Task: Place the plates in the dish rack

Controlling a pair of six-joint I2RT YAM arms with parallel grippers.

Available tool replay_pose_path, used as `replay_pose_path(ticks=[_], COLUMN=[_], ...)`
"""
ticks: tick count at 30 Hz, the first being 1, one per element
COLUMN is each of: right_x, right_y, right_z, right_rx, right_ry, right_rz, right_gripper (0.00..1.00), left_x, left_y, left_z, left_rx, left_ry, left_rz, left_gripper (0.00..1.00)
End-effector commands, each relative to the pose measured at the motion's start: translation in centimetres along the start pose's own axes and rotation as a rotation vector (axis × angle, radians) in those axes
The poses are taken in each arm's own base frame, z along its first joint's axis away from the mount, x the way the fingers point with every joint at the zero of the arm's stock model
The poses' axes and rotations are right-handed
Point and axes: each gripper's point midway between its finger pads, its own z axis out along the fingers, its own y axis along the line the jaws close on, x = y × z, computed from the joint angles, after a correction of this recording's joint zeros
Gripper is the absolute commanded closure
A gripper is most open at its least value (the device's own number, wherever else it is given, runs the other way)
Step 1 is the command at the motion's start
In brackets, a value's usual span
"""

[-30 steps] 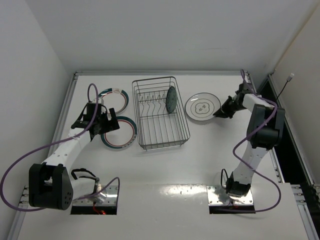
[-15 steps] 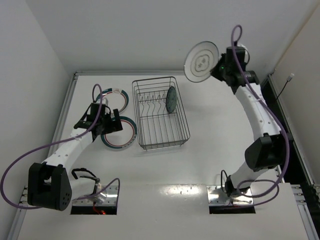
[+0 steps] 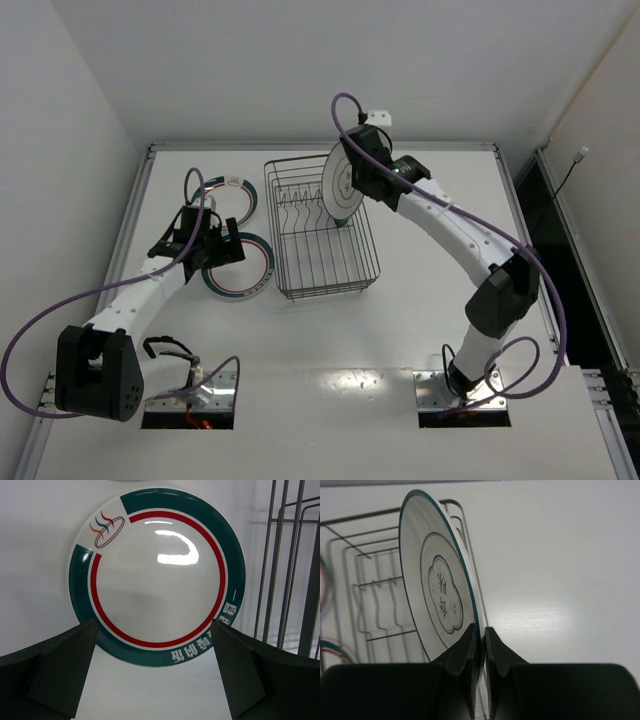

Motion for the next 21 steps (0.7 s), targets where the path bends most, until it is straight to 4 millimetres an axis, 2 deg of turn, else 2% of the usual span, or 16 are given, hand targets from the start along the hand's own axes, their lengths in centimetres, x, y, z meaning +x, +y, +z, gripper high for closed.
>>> replay_pose_path(ticks=[1, 4, 14, 16, 18, 19, 21], right_x=[-3.1, -2.6, -2.7, -2.0, -0.8, 1.1, 2.7], right_y=[-1.7, -1.5, 1.8, 2.7, 4.3, 4.5, 5.4], right_z=[-0.1, 1.4, 4.4, 5.4, 5.4, 6.2, 6.3], right_rx=[0.143, 0.184, 0.185, 0.181, 0.166, 0.188, 0.176], right_ry=[-0.108, -0.093, -0.098, -0.084, -0.057, -0.009, 0.024], right_rz=[0.008, -0.045, -0.16, -0.219, -0.276, -0.331, -0.346], right_gripper=[1.0, 1.0, 1.0, 1.0, 1.0, 1.0, 1.0], left_x=[-0.4, -0.4, -0.3, -0.1, -0.1, -0.1, -0.1], left_y=[0.0, 0.0, 0.2, 0.3, 0.3, 0.3, 0.3], left_z=[0.0, 0.0, 0.0, 0.1, 0.1, 0.1, 0.1], left_rx=[-0.003, -0.003, -0.015, -0.018, -0.018, -0.018, -0.018], left_ry=[-0.019, -0.019, -0.014, -0.005, -0.005, -0.005, -0.005], left_rz=[0.017, 0.017, 0.017, 0.018, 0.018, 0.018, 0.018], left_gripper=[0.06, 0.06, 0.06, 0.06, 0.06, 0.06, 0.06])
